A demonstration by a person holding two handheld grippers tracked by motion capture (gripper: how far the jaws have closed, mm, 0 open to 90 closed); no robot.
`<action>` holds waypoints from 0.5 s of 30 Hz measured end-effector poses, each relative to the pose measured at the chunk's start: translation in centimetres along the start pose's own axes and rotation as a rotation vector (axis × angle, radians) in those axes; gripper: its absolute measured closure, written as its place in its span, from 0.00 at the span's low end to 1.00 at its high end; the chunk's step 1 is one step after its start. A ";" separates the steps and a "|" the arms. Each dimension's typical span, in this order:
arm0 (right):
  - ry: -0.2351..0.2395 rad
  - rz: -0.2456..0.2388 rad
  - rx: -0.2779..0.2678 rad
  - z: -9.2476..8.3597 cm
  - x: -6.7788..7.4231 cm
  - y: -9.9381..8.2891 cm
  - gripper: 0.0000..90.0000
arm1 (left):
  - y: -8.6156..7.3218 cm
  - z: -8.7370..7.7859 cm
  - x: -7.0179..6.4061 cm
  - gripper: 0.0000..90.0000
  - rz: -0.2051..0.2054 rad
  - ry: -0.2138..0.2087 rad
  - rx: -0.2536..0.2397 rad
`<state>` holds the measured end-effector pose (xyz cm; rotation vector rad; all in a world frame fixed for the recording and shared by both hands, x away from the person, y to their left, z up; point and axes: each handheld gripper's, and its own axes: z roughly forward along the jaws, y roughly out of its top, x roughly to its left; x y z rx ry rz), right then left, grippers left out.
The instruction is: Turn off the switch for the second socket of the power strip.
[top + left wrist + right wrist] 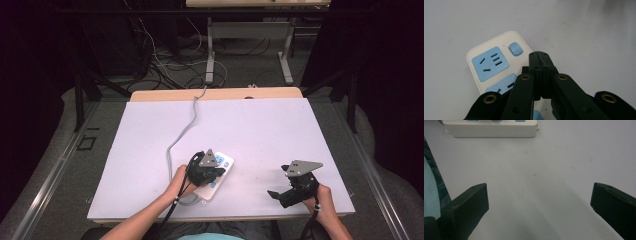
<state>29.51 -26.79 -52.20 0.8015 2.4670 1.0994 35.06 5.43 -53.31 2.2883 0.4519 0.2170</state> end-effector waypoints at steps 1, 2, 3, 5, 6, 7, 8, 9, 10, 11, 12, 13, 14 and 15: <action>0.002 0.001 0.000 0.0 0.0 0.0 0.01 | 0.0 0.0 0.0 1.00 0.001 0.001 -0.001; -0.001 0.000 0.000 0.0 0.0 0.0 0.01 | 0.0 0.0 0.0 1.00 0.001 0.002 0.000; 0.002 0.000 0.000 0.0 0.0 0.0 0.01 | 0.0 0.0 0.0 1.00 0.003 0.002 -0.001; 0.003 -0.001 0.000 0.0 0.0 0.0 0.01 | 0.0 0.1 -0.1 1.00 -0.003 0.003 -0.007; 0.004 -0.001 0.000 0.0 0.0 0.0 0.01 | 0.0 0.0 -0.1 1.00 -0.002 0.003 -0.005; 0.003 -0.001 0.000 0.0 0.0 0.0 0.01 | 0.0 0.0 -0.1 1.00 0.003 0.002 0.000; -0.001 -0.001 0.000 0.0 0.0 0.0 0.01 | 0.0 0.0 -0.1 1.00 0.005 0.003 -0.001; 0.001 0.001 0.000 0.0 0.0 0.0 0.01 | 0.0 0.0 -0.1 1.00 0.009 0.005 -0.001; 0.000 0.000 0.000 0.0 0.0 0.0 0.01 | 0.0 0.0 -0.1 1.00 0.010 0.007 -0.001; 0.010 -0.001 0.006 -0.1 0.0 0.0 0.01 | 0.0 0.0 -0.1 1.00 0.011 0.009 -0.001; 0.007 -0.001 0.005 -0.1 0.0 0.0 0.01 | 0.0 0.0 -0.1 1.00 0.011 0.009 -0.001; 0.008 -0.001 0.005 -0.1 0.0 0.0 0.01 | 0.0 0.0 -0.1 1.00 0.011 0.009 -0.002; 0.007 0.000 0.005 -0.1 0.0 0.0 0.01 | 0.0 0.0 -0.2 1.00 0.011 0.009 -0.002; 0.007 -0.001 0.005 -0.1 0.0 0.0 0.01 | 0.0 0.0 -0.2 1.00 0.011 0.010 -0.003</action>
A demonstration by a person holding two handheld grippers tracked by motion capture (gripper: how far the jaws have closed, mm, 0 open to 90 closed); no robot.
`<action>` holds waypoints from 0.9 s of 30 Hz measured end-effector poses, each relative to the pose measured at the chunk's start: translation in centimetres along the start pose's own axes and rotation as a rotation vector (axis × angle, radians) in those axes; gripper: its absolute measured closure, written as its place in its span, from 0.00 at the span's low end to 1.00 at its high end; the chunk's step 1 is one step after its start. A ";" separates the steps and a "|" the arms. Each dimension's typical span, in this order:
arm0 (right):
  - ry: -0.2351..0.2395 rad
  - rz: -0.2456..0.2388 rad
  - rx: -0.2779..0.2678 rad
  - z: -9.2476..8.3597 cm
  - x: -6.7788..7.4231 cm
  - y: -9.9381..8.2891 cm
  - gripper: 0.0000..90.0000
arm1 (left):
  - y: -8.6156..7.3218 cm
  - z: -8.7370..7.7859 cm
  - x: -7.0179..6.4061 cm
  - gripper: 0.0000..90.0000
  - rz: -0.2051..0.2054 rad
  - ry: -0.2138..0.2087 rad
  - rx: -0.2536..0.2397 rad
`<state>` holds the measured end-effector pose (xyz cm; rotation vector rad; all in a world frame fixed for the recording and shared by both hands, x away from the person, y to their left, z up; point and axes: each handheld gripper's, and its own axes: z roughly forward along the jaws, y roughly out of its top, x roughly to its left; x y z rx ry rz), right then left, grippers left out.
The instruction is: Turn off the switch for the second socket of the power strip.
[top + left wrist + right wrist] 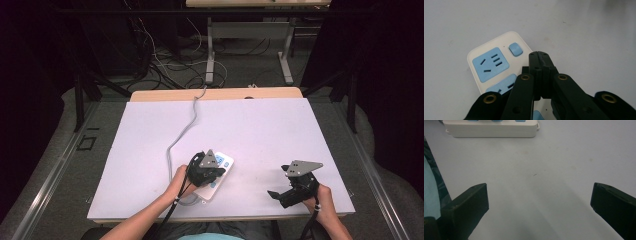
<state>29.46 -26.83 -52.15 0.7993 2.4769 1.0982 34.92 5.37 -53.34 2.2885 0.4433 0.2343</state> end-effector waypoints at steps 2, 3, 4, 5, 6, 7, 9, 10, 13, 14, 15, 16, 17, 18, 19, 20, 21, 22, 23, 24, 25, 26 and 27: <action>0.002 -0.001 0.000 0.0 0.0 0.0 0.01 | 0.0 0.0 0.0 1.00 0.002 0.002 -0.001; 0.000 0.000 0.000 0.0 0.0 0.0 0.01 | 0.0 0.0 0.0 1.00 0.002 0.002 0.000; 0.002 -0.001 0.000 0.0 0.0 0.0 0.01 | 0.0 0.0 0.0 1.00 0.002 0.003 0.002; 0.002 -0.002 -0.001 0.0 0.0 0.0 0.01 | 0.0 0.0 0.0 1.00 0.003 0.004 0.002; 0.002 -0.003 -0.001 0.0 0.0 0.0 0.01 | 0.0 0.0 -0.1 1.00 0.003 0.004 0.002; -0.001 -0.001 -0.001 0.0 0.0 0.0 0.01 | 0.0 0.0 -0.1 1.00 0.003 0.005 0.002; 0.002 -0.001 0.000 0.0 0.0 0.0 0.01 | 0.0 0.0 -0.1 1.00 0.003 0.005 0.002; 0.002 -0.001 0.000 0.0 0.0 0.0 0.01 | 0.0 0.0 -0.1 1.00 0.003 0.005 0.001; 0.002 -0.003 -0.001 0.0 0.0 0.0 0.01 | 0.0 0.0 -0.1 1.00 0.000 0.008 -0.002; 0.002 -0.004 -0.002 0.1 0.0 0.0 0.01 | 0.0 0.0 -0.1 1.00 -0.001 0.008 -0.003; 0.002 -0.003 -0.001 0.1 0.0 0.0 0.01 | 0.0 0.0 -0.1 1.00 -0.001 0.008 -0.002; 0.003 -0.004 -0.001 0.1 0.0 0.0 0.01 | 0.0 0.0 -0.1 1.00 0.004 0.008 -0.001; 0.002 -0.004 -0.002 0.1 0.0 0.0 0.01 | 0.0 0.0 -0.1 1.00 0.002 0.009 -0.001; 0.003 -0.005 -0.002 0.1 0.0 0.0 0.01 | 0.0 0.0 -0.1 1.00 0.001 0.009 -0.001; 0.002 -0.004 -0.001 0.1 0.0 0.0 0.01 | 0.0 -0.1 -0.1 1.00 0.001 0.008 -0.001; 0.002 -0.004 -0.001 0.1 0.0 0.0 0.01 | 0.0 -0.1 -0.1 1.00 0.001 0.005 -0.002; 0.003 -0.006 -0.003 0.1 0.0 0.0 0.01 | 0.0 -0.1 0.0 1.00 -0.001 0.005 -0.003; 0.001 -0.006 -0.002 0.1 0.0 0.0 0.01 | 0.0 -0.1 0.1 0.92 -0.002 -0.001 -0.007; 0.001 -0.004 -0.001 0.1 0.0 0.0 0.01 | 0.0 -0.1 0.1 0.91 -0.004 -0.002 -0.009; 0.003 -0.005 -0.002 0.1 0.0 0.0 0.01 | 0.0 -0.2 0.2 0.89 0.001 -0.003 -0.009; -0.001 -0.002 -0.003 0.1 0.0 0.0 0.01 | 0.1 -0.2 0.2 0.87 -0.003 -0.002 -0.013; 0.002 -0.005 -0.001 0.1 0.0 0.0 0.01 | 0.1 -0.2 0.2 0.84 -0.004 -0.003 -0.016; 0.000 -0.003 -0.002 0.1 0.0 0.0 0.01 | 0.2 -0.3 0.2 0.83 0.000 -0.003 -0.016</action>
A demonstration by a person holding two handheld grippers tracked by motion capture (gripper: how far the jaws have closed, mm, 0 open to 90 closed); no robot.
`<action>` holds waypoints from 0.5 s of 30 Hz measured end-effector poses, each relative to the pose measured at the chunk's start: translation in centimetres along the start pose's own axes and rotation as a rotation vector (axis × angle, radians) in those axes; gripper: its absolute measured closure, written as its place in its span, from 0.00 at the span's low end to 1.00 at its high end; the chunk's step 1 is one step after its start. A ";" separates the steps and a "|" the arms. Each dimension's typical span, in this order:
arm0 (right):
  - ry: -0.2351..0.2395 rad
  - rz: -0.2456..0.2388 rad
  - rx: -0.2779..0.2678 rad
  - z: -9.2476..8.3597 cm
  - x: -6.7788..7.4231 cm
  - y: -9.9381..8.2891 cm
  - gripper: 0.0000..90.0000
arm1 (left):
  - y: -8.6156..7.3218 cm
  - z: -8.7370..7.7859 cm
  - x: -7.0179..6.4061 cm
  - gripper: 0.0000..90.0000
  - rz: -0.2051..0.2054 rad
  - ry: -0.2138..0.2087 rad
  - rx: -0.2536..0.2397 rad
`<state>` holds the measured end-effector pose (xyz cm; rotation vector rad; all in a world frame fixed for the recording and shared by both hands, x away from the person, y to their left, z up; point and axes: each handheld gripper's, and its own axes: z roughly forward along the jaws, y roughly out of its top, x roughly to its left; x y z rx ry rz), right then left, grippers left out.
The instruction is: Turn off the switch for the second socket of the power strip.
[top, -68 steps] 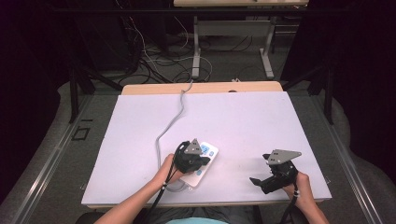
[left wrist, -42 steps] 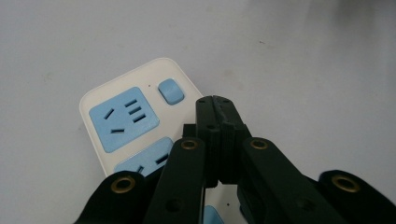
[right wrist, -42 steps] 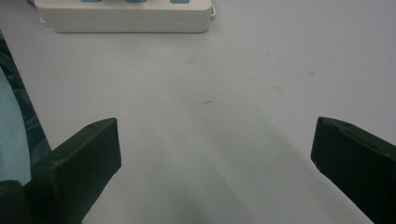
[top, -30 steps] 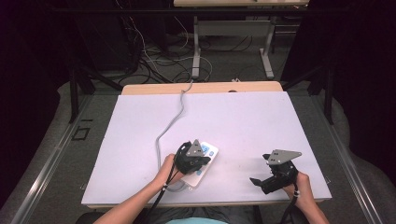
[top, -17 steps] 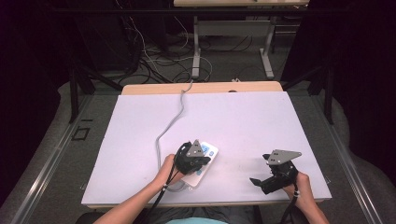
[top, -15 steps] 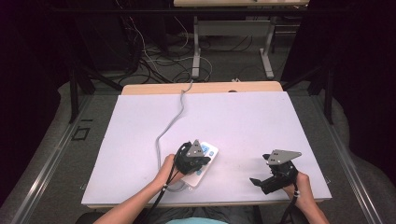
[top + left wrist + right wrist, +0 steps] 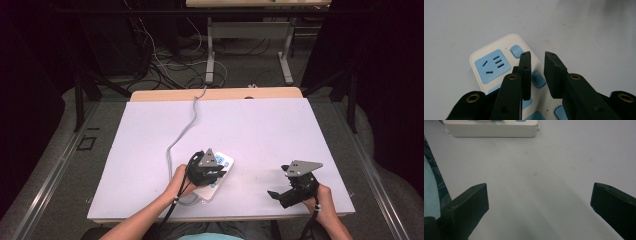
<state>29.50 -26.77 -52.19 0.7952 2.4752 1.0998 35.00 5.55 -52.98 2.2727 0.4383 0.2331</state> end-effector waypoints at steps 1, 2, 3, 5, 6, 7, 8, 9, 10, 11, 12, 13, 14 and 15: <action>0.000 -0.001 0.000 0.0 0.0 0.0 0.01 | 0.1 0.0 0.0 0.80 -0.002 0.001 -0.004; 0.000 -0.001 0.000 0.0 0.0 0.0 0.01 | 0.1 -0.1 0.0 0.75 -0.002 0.006 -0.004; 0.000 -0.002 -0.001 0.0 0.0 0.0 0.01 | 0.2 -0.2 0.0 0.71 -0.002 0.013 -0.008; 0.000 -0.001 -0.001 0.0 0.0 0.0 0.01 | 0.3 -0.3 0.0 0.63 -0.011 0.020 -0.011; 0.000 0.000 0.001 0.0 0.0 0.0 0.01 | 0.4 -0.4 0.0 0.58 -0.011 0.023 -0.012; 0.001 0.000 0.001 0.0 0.0 0.0 0.01 | 0.4 -0.5 0.0 0.57 -0.010 0.024 -0.012; 0.000 0.001 0.001 0.0 0.0 0.0 0.01 | 0.4 -0.6 0.2 0.54 -0.002 0.030 -0.014; 0.000 -0.001 0.001 0.0 0.0 0.0 0.01 | 0.4 -0.6 0.0 0.50 -0.027 0.032 -0.026; -0.002 0.000 0.001 -0.1 0.1 0.0 0.01 | 0.5 -0.8 0.1 0.44 -0.026 0.040 -0.019; -0.001 0.000 0.001 -0.1 0.1 0.0 0.01 | 0.5 -0.9 0.1 0.39 -0.028 0.046 -0.021; -0.001 -0.001 0.001 -0.1 0.1 0.0 0.01 | 0.6 -0.9 0.1 0.35 -0.036 0.047 -0.023; -0.001 -0.001 0.001 -0.1 0.1 0.0 0.01 | 0.6 -1.0 0.1 0.30 -0.035 0.057 -0.025; 0.001 -0.001 0.000 0.0 0.0 0.0 0.01 | 0.6 -1.0 0.1 0.26 -0.044 0.060 -0.026; 0.001 -0.002 0.000 0.0 0.0 0.0 0.01 | 0.7 -1.0 0.1 0.21 -0.050 0.062 -0.026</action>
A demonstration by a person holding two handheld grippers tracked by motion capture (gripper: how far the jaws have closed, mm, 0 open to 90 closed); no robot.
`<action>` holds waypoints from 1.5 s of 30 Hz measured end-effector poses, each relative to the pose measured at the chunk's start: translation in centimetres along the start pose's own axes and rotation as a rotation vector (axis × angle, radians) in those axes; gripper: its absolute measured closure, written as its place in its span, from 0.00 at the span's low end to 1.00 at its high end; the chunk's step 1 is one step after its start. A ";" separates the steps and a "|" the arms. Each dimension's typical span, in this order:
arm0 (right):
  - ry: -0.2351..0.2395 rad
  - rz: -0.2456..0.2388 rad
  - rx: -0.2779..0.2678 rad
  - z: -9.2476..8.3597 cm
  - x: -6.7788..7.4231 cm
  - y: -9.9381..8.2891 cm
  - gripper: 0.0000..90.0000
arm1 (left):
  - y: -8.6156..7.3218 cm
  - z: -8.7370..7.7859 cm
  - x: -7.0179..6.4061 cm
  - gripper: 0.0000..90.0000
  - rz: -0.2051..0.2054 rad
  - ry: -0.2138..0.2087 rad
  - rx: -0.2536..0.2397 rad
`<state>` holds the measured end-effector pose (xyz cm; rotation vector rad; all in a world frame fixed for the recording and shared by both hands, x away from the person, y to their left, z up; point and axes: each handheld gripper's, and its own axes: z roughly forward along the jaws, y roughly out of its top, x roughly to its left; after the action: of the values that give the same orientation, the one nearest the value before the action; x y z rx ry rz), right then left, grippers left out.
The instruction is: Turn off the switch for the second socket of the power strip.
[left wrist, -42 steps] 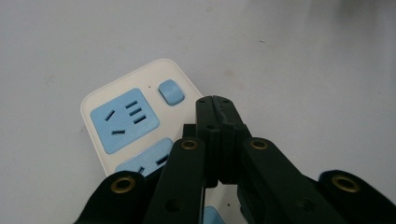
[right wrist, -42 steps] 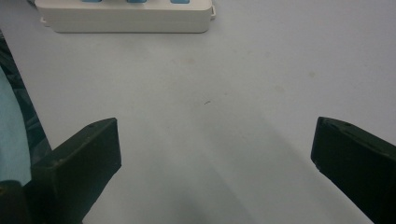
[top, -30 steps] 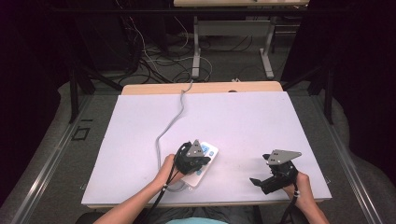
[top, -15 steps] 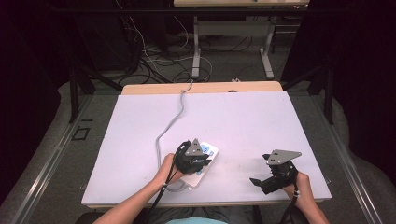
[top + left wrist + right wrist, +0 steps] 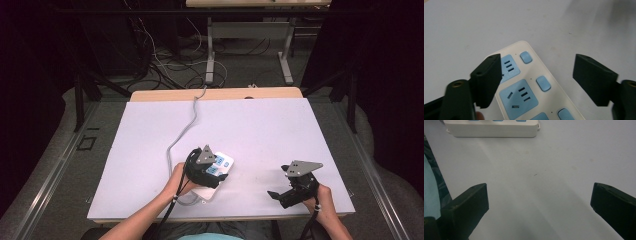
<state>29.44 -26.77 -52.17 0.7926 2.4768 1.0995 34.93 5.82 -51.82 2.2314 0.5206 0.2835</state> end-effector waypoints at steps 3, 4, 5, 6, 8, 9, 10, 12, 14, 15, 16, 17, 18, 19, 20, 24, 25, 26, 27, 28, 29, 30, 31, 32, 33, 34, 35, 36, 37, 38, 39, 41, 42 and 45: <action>-0.001 -0.011 -0.005 0.0 -0.1 0.0 0.01 | 0.0 -0.1 0.1 0.13 0.003 0.011 0.005; -0.003 -0.009 -0.007 0.0 0.0 0.0 0.01 | 0.0 -0.1 0.1 0.09 -0.005 0.012 0.006; 0.001 -0.007 -0.005 0.0 0.0 0.0 0.01 | 0.0 -0.1 0.0 0.07 -0.014 0.009 0.006; 0.000 -0.004 -0.002 0.0 0.0 0.0 0.01 | 0.0 -0.1 0.0 0.05 -0.014 0.015 0.003; 0.002 -0.002 0.001 0.0 0.0 0.0 0.01 | 0.0 -0.2 0.1 0.02 -0.011 0.016 0.001; 0.001 -0.001 0.001 0.0 0.0 0.0 0.01 | 0.1 -0.2 0.1 0.01 -0.013 0.018 0.001; -0.001 0.001 0.001 0.0 0.0 0.0 0.01 | 0.1 -0.3 0.2 0.00 -0.005 0.027 0.002; 0.000 0.001 0.000 0.0 0.0 0.0 0.01 | 0.0 -0.4 0.3 0.00 -0.015 0.030 -0.002; 0.000 0.000 0.001 0.0 0.0 0.0 0.01 | 0.0 -0.5 0.4 0.00 -0.027 0.027 -0.005; 0.001 0.000 0.003 0.0 0.0 0.0 0.01 | 0.0 -0.6 0.4 0.00 -0.020 0.036 -0.005; 0.002 -0.001 0.000 0.0 0.0 0.0 0.01 | -0.1 -0.7 0.4 0.00 -0.026 0.033 -0.007; 0.002 0.000 -0.001 0.0 0.0 0.0 0.01 | -0.1 -0.8 0.5 0.00 -0.027 0.035 -0.008; 0.005 -0.001 0.000 0.0 0.0 0.0 0.01 | -0.1 -0.8 0.5 0.00 -0.020 0.039 -0.007; 0.003 -0.001 0.000 0.0 0.0 0.0 0.01 | -0.1 -0.9 0.5 0.00 -0.028 0.040 -0.014; 0.004 -0.002 0.000 0.0 0.0 0.0 0.01 | -0.1 -1.0 0.5 0.00 -0.021 0.043 -0.011; 0.001 -0.002 -0.004 0.0 0.0 0.0 0.01 | -0.3 -1.4 0.6 0.00 -0.019 0.056 -0.010; 0.004 -0.007 -0.002 0.0 0.0 0.0 0.01 | -0.4 -1.6 0.6 0.00 -0.027 0.053 -0.008; 0.001 -0.009 -0.005 0.0 0.0 0.0 0.01 | -0.5 -1.8 0.7 0.00 -0.025 0.060 -0.008; 0.004 0.000 0.000 -0.1 0.0 0.0 0.01 | -0.5 -1.9 0.8 0.00 -0.024 0.067 -0.011; 0.004 -0.011 -0.004 0.0 -0.1 0.0 0.01 | -0.6 -2.1 0.9 0.00 -0.023 0.070 -0.008; 0.004 -0.010 -0.003 0.0 0.0 0.0 0.01 | -0.7 -2.2 0.9 0.00 -0.031 0.067 -0.008; 0.000 -0.001 -0.005 0.0 0.0 0.0 0.01 | -0.7 -2.4 1.0 0.00 -0.026 0.080 -0.012; 0.000 -0.005 -0.004 0.0 0.0 0.0 0.01 | -0.8 -2.7 1.2 0.00 -0.026 0.082 -0.006; 0.000 0.000 -0.004 0.0 0.0 0.0 0.01 | -0.9 -2.8 1.2 0.00 -0.038 0.082 -0.008; 0.003 0.000 -0.001 -0.1 0.0 0.0 0.01 | -1.0 -2.9 1.3 0.00 -0.029 0.097 -0.015; 0.004 -0.006 -0.001 0.0 0.0 0.0 0.01 | -1.2 -3.1 1.4 0.00 -0.035 0.094 -0.008; 0.003 -0.009 -0.002 0.0 0.0 0.0 0.01 | -1.3 -3.2 1.5 0.00 -0.040 0.094 -0.005; 0.002 -0.010 -0.003 0.0 0.0 0.0 0.01 | -1.4 -3.3 1.6 0.00 -0.031 0.107 -0.007; -0.002 -0.005 -0.006 0.0 0.0 0.0 0.01 | -1.6 -3.5 1.7 0.00 -0.033 0.115 -0.012; -0.003 -0.004 -0.005 0.0 0.0 0.0 0.01 | -1.7 -3.7 1.9 0.00 -0.040 0.110 -0.005; -0.003 -0.006 -0.005 0.0 0.0 0.0 0.01 | -1.8 -3.9 2.0 0.00 -0.034 0.122 -0.003; -0.003 -0.008 -0.005 0.0 0.0 0.0 0.01 | -2.1 -4.3 2.3 0.00 -0.044 0.131 -0.006; -0.003 -0.006 -0.005 0.0 0.0 0.0 0.01 | -2.2 -4.4 2.3 0.00 -0.055 0.132 -0.010; -0.004 -0.005 -0.004 0.0 0.0 0.0 0.01 | -2.5 -4.9 2.5 0.00 -0.058 0.152 -0.013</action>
<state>29.41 -26.80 -52.16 0.7867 2.4712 1.1005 34.71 11.75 -50.47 2.1885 0.6616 0.4278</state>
